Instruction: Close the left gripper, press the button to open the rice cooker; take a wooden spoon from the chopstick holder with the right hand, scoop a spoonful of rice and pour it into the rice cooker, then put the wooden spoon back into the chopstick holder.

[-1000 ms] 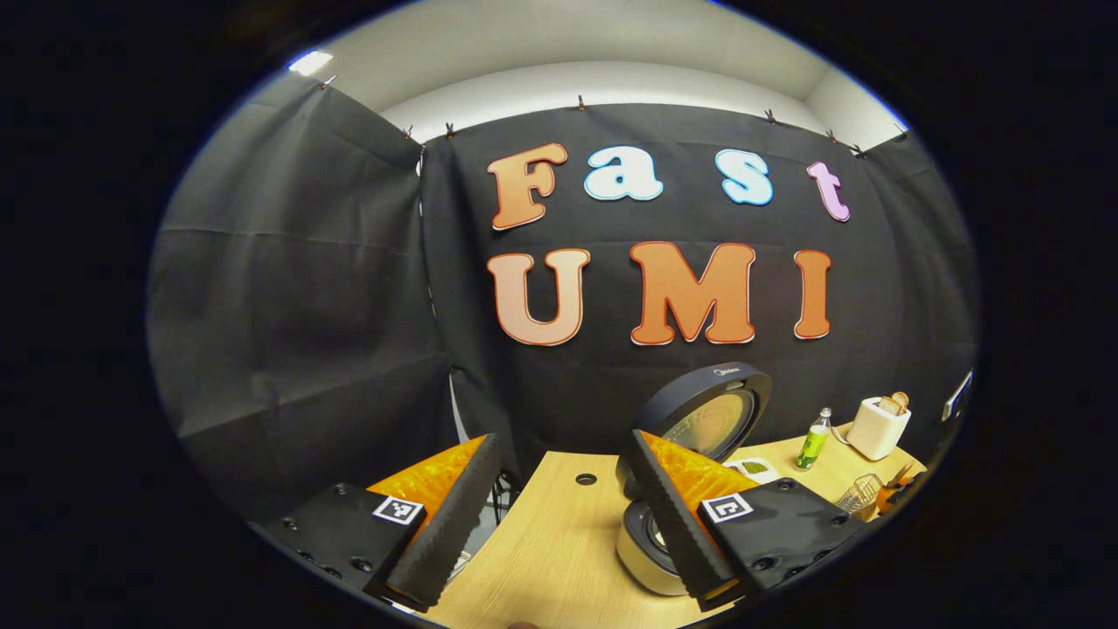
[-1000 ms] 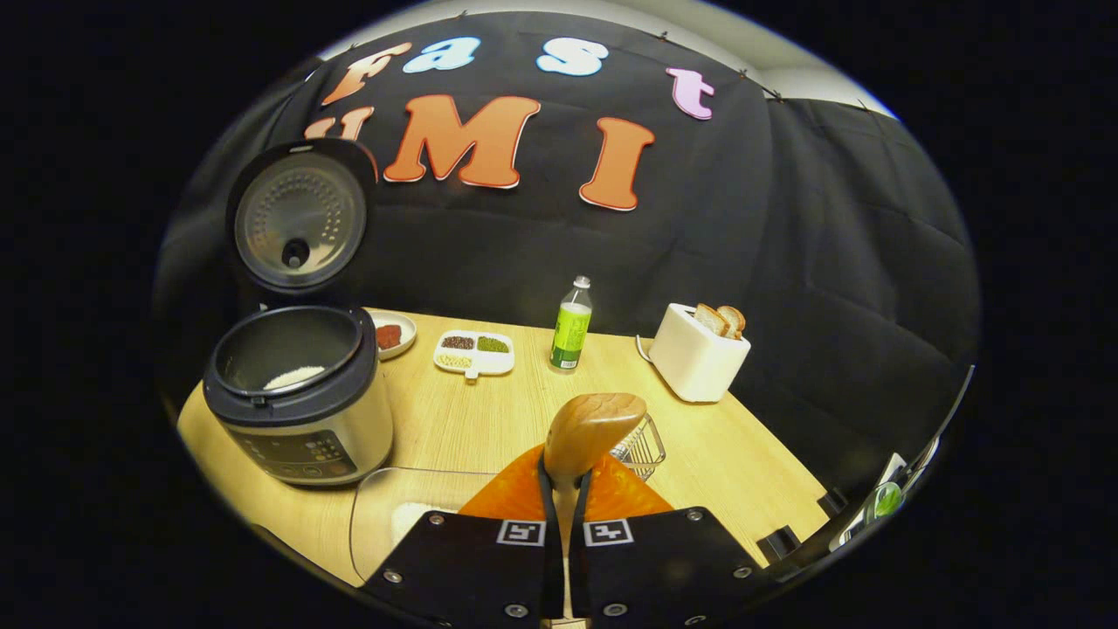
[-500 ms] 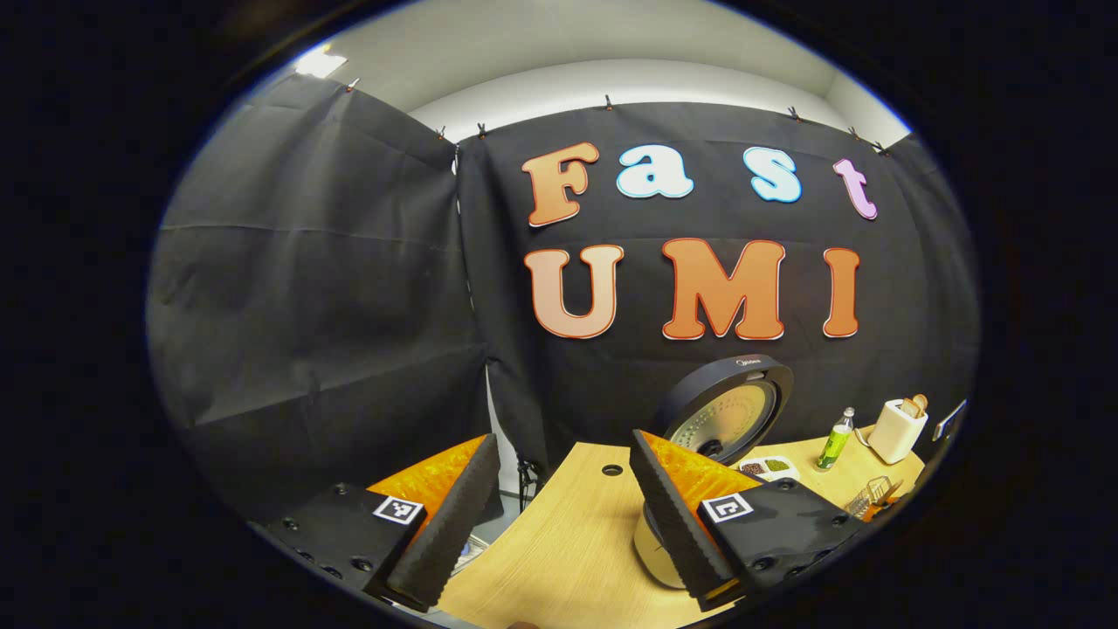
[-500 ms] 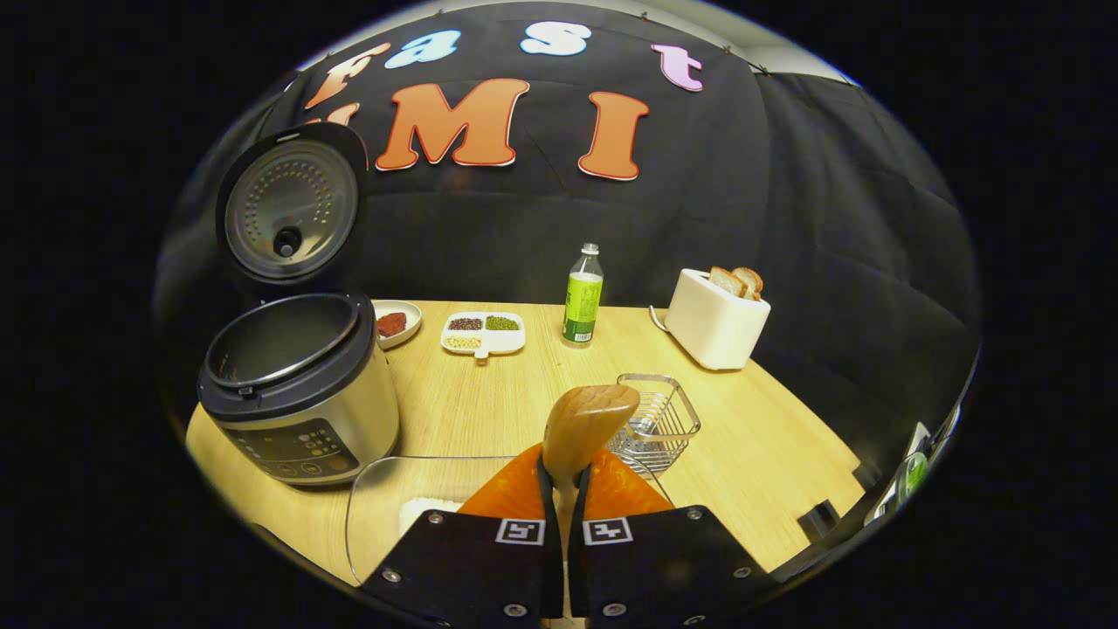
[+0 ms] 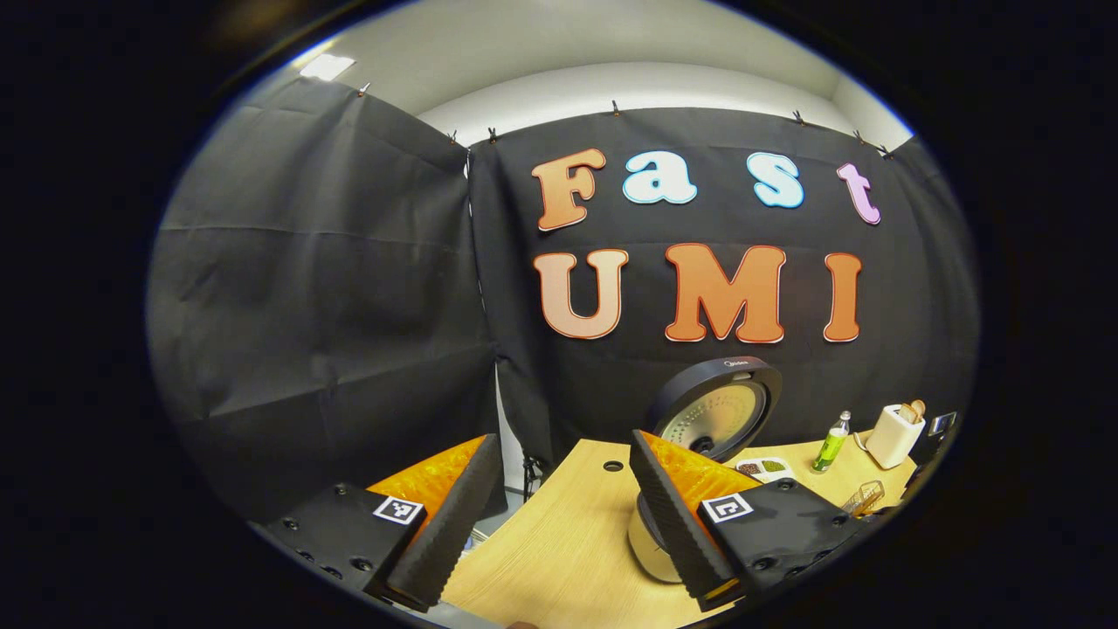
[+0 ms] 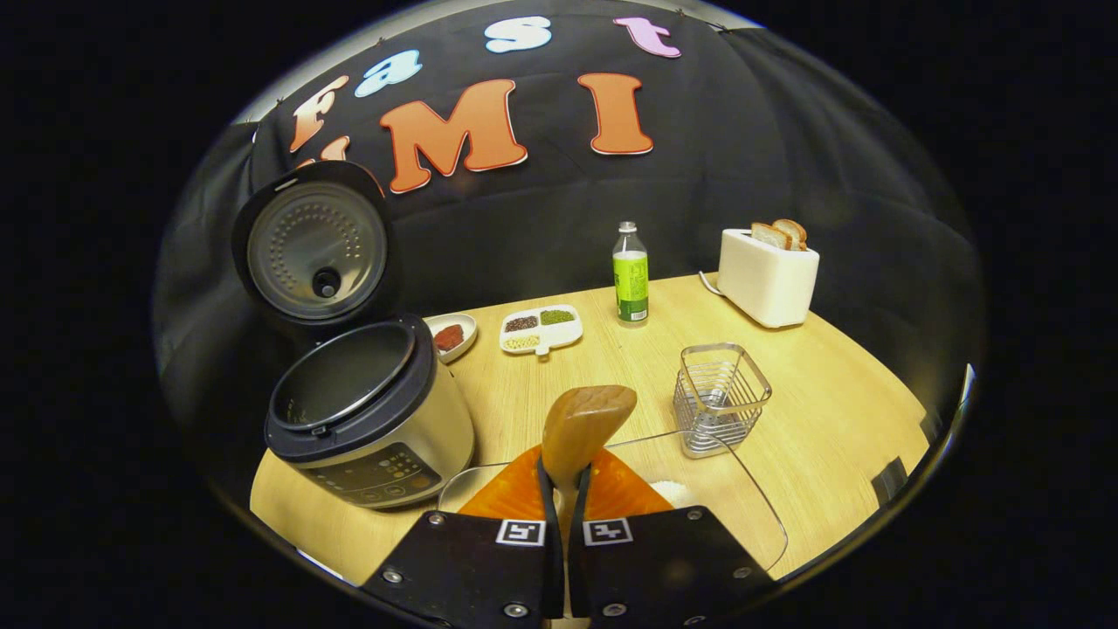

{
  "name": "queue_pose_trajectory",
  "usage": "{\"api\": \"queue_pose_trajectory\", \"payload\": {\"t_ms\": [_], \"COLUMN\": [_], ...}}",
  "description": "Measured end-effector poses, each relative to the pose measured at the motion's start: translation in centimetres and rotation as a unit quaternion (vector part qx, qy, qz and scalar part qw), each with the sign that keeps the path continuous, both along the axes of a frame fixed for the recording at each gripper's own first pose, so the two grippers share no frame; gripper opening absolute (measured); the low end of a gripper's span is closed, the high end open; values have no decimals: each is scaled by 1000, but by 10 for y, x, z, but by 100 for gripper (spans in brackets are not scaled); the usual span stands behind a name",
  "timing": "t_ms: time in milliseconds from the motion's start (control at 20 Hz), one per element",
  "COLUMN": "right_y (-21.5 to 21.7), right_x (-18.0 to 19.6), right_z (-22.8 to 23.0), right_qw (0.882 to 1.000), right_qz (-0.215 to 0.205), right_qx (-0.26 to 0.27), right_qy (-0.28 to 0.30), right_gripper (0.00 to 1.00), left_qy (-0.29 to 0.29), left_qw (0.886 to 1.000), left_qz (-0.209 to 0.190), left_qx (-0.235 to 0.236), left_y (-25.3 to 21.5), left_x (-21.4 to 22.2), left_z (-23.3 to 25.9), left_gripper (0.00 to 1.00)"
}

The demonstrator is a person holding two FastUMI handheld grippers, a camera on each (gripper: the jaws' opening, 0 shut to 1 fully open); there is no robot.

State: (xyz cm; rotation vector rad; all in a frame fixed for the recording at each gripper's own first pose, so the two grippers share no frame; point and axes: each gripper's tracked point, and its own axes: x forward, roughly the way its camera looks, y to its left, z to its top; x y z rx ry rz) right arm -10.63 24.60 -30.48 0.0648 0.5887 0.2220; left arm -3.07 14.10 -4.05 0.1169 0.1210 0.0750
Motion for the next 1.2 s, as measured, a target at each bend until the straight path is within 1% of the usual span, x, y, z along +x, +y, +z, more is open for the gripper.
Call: {"api": "queue_pose_trajectory", "payload": {"t_ms": [100, 250, 300, 400, 450, 500, 550, 600, 750, 800, 850, 900, 1000, 1050, 1100, 1150, 1200], "right_y": [-2, -5, -8, -11, -11, -10, -9, -8, -7, -8, -9, -11, -18, -23, -27, -32, -37], "right_x": [1, 2, 2, 1, -1, -4, -6, -9, -11, -11, -13, -14, -17, -18, -18, -21, -20], "right_z": [-2, -4, -6, -8, -8, -7, -7, -6, -10, -14, -17, -20, -25, -28, -31, -29, -25], "right_qw": [1000, 998, 996, 993, 992, 990, 988, 987, 982, 977, 969, 958, 934, 923, 913, 901, 891], "right_qz": [-7, -29, -38, -51, -55, -58, -59, -59, -66, -74, -86, -100, -127, -140, -151, -161, -171], "right_qx": [12, 56, 72, 97, 107, 119, 130, 140, 168, 188, 215, 249, 309, 331, 352, 373, 393], "right_qy": [2, 22, 28, 41, 45, 49, 52, 53, 61, 73, 89, 106, 129, 136, 144, 149, 150], "right_gripper": [2, 2, 2, 2, 2, 2, 2, 2, 2, 2, 2, 2, 2, 2, 2, 1, 2], "left_qy": [3, 8, 11, 14, 16, 17, 18, 19, 22, 24, 25, 26, 26, 26, 28, 29, 30], "left_qw": [1000, 1000, 1000, 1000, 1000, 999, 999, 999, 999, 998, 998, 998, 998, 998, 998, 998, 998], "left_qz": [-3, -10, -12, -17, -20, -24, -28, -33, -45, -48, -52, -54, -54, -53, -52, -52, -51], "left_qx": [-5, -12, -12, -14, -15, -14, -14, -15, -14, -15, -16, -17, -19, -21, -24, -27, -29], "left_y": [-1, -2, -3, -5, -7, -9, -12, -15, -23, -26, -28, -29, -28, -26, -25, -25, -24], "left_x": [2, 8, 10, 14, 16, 19, 21, 23, 27, 27, 28, 28, 30, 30, 30, 31, 31], "left_z": [-2, -6, -7, -10, -11, -12, -14, -14, -18, -19, -21, -21, -20, -21, -21, -23, -24], "left_gripper": [97, 97, 100, 100, 100, 97, 100, 97, 97, 97, 100, 97, 97, 97, 100, 97, 97]}}
